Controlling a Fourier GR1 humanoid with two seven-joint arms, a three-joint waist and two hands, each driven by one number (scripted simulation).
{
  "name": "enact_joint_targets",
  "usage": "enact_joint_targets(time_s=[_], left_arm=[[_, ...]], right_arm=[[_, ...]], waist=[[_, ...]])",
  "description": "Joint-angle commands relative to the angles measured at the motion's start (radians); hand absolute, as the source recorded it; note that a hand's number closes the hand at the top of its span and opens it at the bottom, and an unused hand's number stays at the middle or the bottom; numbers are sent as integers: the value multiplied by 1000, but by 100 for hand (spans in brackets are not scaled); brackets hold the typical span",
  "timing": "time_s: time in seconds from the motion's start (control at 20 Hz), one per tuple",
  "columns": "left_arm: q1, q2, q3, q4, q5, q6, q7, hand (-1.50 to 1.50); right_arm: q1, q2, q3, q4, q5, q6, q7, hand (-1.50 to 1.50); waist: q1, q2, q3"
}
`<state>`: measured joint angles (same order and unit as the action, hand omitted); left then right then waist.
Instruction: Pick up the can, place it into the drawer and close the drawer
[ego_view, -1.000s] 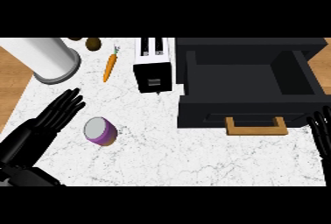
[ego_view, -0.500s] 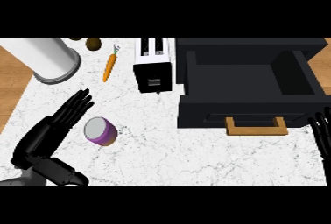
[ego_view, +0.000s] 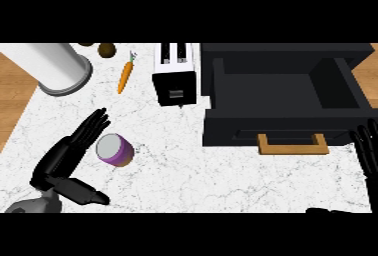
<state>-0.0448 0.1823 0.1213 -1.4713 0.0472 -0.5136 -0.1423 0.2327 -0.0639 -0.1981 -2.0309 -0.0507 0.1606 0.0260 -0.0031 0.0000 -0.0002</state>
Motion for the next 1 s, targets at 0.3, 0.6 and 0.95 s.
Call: enact_joint_targets(time_s=[0.3, 0.6, 0.95], left_arm=[[-50, 83, 57, 282, -97, -29, -250, -150], [-191, 114, 74, 487, -113, -50, -295, -150], [-217, 114, 73, 611, -160, -15, -391, -150]], right_arm=[[18, 17, -10, -18, -3, 23, 6, -150], [-15, 18, -7, -24, 33, 6, 35, -150], [29, 48, 3, -11, 49, 27, -32, -150]], waist=[[0, 0, 0], [-3, 1, 0], [-3, 0, 0]])
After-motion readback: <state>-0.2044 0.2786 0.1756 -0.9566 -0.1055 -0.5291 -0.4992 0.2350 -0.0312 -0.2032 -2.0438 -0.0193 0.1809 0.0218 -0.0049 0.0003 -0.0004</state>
